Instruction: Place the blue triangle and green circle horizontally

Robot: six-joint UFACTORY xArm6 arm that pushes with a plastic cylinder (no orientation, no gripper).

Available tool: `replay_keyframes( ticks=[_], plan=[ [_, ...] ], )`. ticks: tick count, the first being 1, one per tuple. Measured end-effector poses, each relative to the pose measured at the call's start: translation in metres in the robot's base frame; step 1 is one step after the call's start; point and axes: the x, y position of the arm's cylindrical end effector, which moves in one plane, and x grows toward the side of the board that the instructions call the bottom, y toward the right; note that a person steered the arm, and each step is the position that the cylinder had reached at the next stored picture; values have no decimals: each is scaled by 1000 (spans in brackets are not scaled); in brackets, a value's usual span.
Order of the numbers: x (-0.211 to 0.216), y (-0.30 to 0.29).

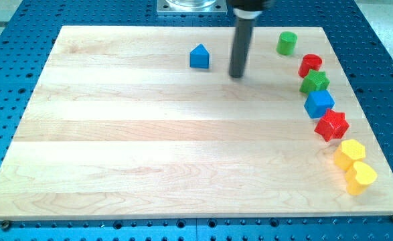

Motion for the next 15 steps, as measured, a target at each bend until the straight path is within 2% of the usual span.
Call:
replay_keyframes(
  ticks=[1,3,5,6,7,8,10,11,12,14,15],
  plan=[
    [-14,-25],
    [-18,-115],
    [-39,-26],
    [-40,-82],
    [-53,-94],
    [-71,-69],
    [-72,26],
    [-69,29],
    [-23,34],
    [-61,59],
    [-65,59]
  ],
)
